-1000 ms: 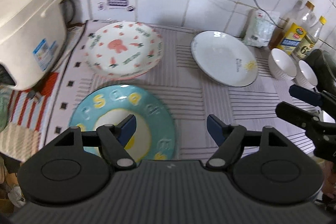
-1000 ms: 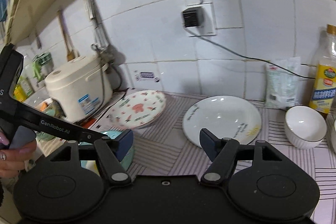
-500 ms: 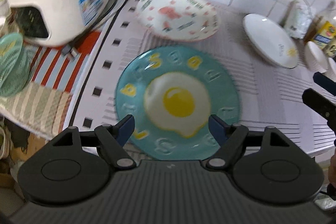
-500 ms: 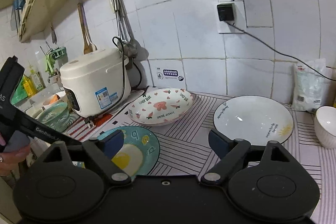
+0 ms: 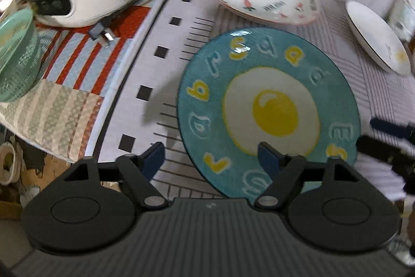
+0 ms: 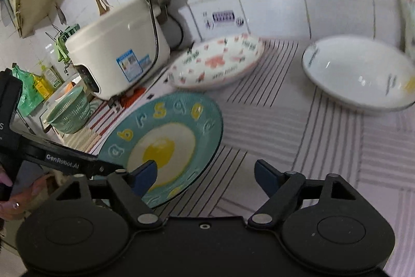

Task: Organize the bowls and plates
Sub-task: 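Move both grippers to the blue egg plate rim and close on it, then lift the blue egg plate with both grippers and carry it over the white plate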

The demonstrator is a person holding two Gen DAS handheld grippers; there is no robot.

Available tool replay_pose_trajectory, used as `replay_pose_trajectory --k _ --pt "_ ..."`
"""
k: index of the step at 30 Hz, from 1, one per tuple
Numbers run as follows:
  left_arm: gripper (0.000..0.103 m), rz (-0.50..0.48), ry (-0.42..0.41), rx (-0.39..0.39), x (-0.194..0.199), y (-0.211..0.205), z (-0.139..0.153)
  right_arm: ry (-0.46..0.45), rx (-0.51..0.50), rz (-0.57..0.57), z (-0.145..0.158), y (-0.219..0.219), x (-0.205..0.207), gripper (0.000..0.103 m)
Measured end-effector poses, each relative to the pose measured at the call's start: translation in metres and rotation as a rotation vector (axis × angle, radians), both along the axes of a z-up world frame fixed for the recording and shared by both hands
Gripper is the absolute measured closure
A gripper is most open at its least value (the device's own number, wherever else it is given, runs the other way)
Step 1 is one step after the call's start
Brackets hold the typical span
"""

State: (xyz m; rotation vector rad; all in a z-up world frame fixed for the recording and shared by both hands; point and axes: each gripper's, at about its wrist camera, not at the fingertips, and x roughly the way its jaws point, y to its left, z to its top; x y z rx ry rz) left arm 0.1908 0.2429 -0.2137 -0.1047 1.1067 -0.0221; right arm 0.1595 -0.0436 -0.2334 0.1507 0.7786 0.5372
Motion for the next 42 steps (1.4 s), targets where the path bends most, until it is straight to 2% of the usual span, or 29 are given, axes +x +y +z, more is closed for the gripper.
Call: replay_pose_trajectory --k 1,2,5,6,9,11,13,21,25,29,36,42 --pt "0.035 0.012 0.003 -0.01 0.001 0.002 -0.001 0.022 0.009 0.001 -0.004 0.002 0.002 0.027" --pt "0.05 0.024 0.007 -0.018 0.002 0.004 -0.002 0.038 0.015 0.002 -0.006 0.003 0.003 0.03" --pt "0.069 0.027 0.008 -0.033 0.002 0.006 -0.005 0.082 0.036 -0.006 -0.014 0.007 0.009 0.039" --pt "0.07 0.031 0.008 -0.047 0.002 0.006 -0.005 0.09 0.042 -0.01 -0.016 0.008 0.01 0.04" --pt "0.073 0.042 0.001 -0.052 0.0 0.008 -0.005 0.112 0.06 -0.018 -0.021 0.009 0.015 0.054" --pt "0.074 0.055 -0.003 -0.068 0.0 0.01 -0.006 0.122 0.062 -0.028 -0.021 0.009 0.019 0.071" --pt "0.074 0.06 -0.006 -0.078 0.0 0.012 -0.006 0.14 0.097 -0.026 -0.022 0.008 0.022 0.083" --pt "0.073 0.074 -0.012 -0.111 0.002 0.015 -0.008 0.164 0.104 -0.023 -0.028 0.015 0.03 0.084" --pt "0.073 0.111 -0.012 -0.125 0.003 0.018 -0.009 0.154 0.108 -0.011 -0.028 0.014 0.031 0.083" --pt "0.073 0.121 -0.002 -0.104 0.002 0.012 -0.005 0.118 0.075 0.024 -0.026 0.016 0.027 0.082" --pt "0.073 0.054 -0.039 -0.051 -0.006 -0.015 0.013 0.115 0.086 0.034 -0.018 -0.001 0.021 0.081" --pt "0.073 -0.02 -0.042 -0.081 -0.003 -0.042 0.031 0.093 0.117 -0.034 -0.002 -0.029 0.003 0.081"
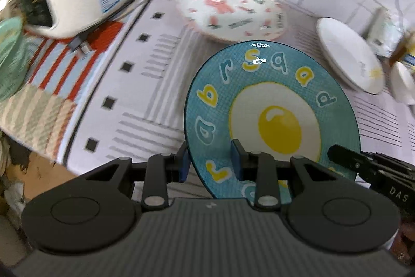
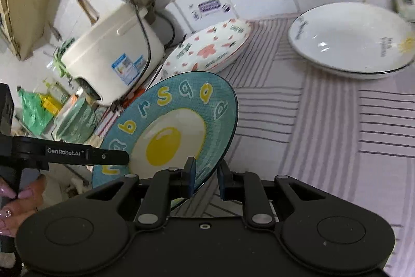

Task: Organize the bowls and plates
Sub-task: 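Lift the blue egg plate with both grippers and carry it over the white plate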

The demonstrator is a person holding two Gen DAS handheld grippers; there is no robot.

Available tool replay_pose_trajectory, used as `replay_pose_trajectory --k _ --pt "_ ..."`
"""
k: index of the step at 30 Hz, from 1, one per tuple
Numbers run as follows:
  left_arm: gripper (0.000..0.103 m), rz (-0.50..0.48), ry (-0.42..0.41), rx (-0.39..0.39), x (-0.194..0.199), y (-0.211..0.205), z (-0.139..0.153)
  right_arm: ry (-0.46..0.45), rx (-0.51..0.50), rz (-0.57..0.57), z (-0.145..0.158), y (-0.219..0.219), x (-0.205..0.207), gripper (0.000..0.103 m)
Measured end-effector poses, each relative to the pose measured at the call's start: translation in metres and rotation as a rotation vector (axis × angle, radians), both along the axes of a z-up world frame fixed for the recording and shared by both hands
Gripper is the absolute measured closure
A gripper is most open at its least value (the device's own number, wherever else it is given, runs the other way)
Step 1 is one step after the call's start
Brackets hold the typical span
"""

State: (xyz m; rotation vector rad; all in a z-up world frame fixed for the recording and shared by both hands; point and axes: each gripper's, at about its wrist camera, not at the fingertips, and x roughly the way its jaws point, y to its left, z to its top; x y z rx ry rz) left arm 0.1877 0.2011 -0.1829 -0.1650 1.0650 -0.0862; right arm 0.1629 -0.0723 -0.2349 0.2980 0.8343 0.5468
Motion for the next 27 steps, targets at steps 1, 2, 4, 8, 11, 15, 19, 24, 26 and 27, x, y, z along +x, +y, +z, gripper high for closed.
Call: replay_pose_trajectory --k 1,2,4,8,11,15,19,24,26,27 --pt "0.073 -0.019 -0.007 -0.003 0.0 -0.005 0.003 -0.006 0.004 -0.016 0.004 -0.006 -0.003 0.08" --pt "0.073 -0.038 -0.015 -0.001 0.0 -0.01 0.006 -0.012 0.006 -0.027 0.008 -0.011 -0.006 0.08" --pt "0.073 -0.074 -0.033 0.006 0.0 -0.022 0.012 -0.029 0.002 -0.042 0.016 -0.021 -0.012 0.08" --pt "0.072 -0.124 -0.068 0.014 0.003 -0.042 0.024 -0.054 -0.025 -0.048 0.028 -0.037 -0.019 0.079" --pt "0.073 -0.146 -0.084 0.002 0.01 -0.055 0.032 -0.056 -0.021 -0.08 0.035 -0.048 -0.021 0.079" --pt "0.073 -0.159 -0.098 -0.037 0.023 -0.068 0.037 -0.086 -0.033 -0.114 0.047 -0.062 -0.02 0.079" --pt "0.073 -0.17 -0.113 -0.054 0.037 -0.084 0.043 -0.112 -0.054 -0.13 0.059 -0.074 -0.012 0.079" --pt "0.073 -0.208 -0.145 -0.063 0.06 -0.104 0.057 -0.124 -0.052 -0.156 0.069 -0.095 0.006 0.079" --pt "0.073 -0.219 -0.177 -0.048 0.066 -0.11 0.063 -0.099 -0.016 -0.184 0.071 -0.104 0.017 0.079" --pt "0.073 -0.216 -0.184 -0.046 0.07 -0.113 0.065 -0.083 -0.003 -0.19 0.07 -0.107 0.021 0.079"
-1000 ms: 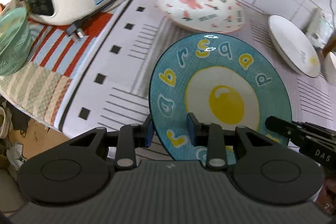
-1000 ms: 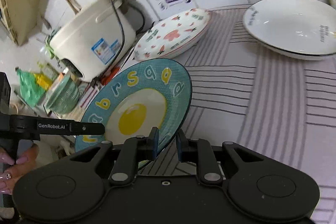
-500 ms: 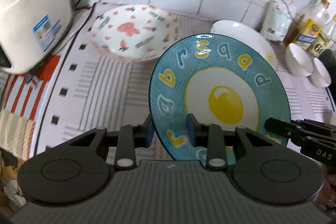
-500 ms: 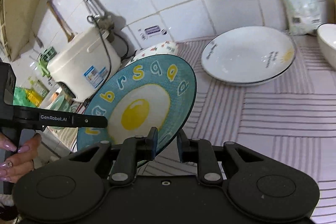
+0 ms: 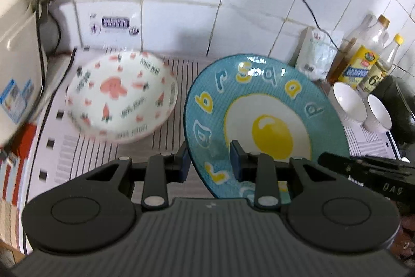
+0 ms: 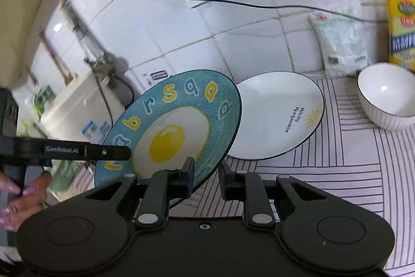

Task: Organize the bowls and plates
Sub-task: 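Lift the blue egg plate with both grippers and carry it over the white plate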

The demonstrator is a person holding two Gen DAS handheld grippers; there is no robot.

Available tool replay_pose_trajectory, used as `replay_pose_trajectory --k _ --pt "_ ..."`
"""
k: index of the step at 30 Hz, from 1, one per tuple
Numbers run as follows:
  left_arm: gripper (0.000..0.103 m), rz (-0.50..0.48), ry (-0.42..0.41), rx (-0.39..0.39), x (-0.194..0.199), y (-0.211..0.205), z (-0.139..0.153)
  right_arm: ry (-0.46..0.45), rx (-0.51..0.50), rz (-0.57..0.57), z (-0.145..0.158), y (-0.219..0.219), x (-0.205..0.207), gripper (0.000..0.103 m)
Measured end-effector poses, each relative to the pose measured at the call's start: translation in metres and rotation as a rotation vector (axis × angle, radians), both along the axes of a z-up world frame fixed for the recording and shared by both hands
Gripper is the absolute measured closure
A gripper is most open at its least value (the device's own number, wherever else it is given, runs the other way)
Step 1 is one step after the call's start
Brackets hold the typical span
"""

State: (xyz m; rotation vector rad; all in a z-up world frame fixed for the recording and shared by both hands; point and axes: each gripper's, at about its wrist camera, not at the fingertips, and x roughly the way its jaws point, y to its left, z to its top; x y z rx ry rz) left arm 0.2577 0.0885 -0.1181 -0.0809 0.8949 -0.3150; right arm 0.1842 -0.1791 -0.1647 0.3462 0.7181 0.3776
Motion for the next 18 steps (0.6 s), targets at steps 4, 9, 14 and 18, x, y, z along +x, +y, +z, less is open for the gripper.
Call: replay_pose_trajectory --k 4,9,14,18 --pt "0.073 -0.006 -0.009 0.014 0.016 -0.011 0.0 0.011 0.001 -0.009 -0.004 -0.003 0.013 0.078" --pt "0.073 -0.019 0.029 0.018 0.045 -0.025 -0.016 0.024 0.019 -0.039 -0.012 -0.016 0.029 0.078" --pt "0.073 -0.029 0.098 -0.007 0.072 -0.041 -0.046 0.03 -0.001 -0.09 -0.016 -0.03 0.045 0.078" --pt "0.073 -0.039 0.152 -0.029 0.087 -0.052 -0.064 0.041 -0.02 -0.133 -0.02 -0.042 0.057 0.078"
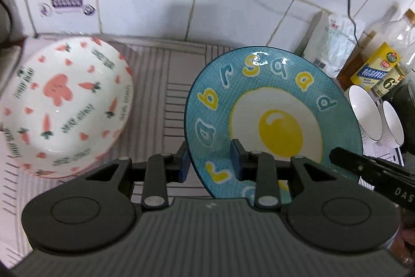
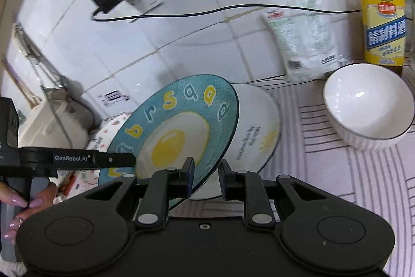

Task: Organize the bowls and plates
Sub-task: 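Lift the blue egg plate with both grippers and carry it over the white plate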

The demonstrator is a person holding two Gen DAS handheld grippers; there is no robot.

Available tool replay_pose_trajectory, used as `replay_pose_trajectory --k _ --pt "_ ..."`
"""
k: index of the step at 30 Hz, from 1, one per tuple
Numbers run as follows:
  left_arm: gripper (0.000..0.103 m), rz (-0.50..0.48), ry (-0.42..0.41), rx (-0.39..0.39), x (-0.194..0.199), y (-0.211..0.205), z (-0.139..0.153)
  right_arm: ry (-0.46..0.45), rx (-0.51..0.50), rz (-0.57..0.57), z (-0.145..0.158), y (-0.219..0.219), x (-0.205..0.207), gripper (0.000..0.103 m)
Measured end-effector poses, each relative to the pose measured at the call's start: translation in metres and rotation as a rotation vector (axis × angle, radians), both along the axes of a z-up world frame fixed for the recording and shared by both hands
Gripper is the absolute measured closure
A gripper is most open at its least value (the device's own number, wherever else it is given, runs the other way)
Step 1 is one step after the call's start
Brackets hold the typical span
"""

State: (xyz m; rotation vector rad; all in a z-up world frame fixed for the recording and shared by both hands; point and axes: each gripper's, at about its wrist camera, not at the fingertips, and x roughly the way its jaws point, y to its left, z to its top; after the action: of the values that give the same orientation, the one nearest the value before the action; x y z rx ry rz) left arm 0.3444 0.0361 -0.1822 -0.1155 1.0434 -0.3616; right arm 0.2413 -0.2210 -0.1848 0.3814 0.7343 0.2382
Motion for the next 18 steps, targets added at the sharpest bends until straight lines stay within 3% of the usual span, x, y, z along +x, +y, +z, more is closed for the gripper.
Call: replay_pose_trajectory --k 3,7,18 --pt "0.074 0.009 0.039 -0.02 0.009 -0.005 -0.007 0.015 -0.011 -0.029 -0.006 -0.007 0.008 0.078" --pt "0.074 -0.001 0.039 0.032 0.016 -0.018 -0.01 0.037 -0.043 -0.033 -0.014 -0.009 0.017 0.078" --pt "0.073 0.009 0.119 0.064 0.032 -0.028 -0.015 0.109 -0.162 -0.099 -0.015 0.007 0.028 0.077"
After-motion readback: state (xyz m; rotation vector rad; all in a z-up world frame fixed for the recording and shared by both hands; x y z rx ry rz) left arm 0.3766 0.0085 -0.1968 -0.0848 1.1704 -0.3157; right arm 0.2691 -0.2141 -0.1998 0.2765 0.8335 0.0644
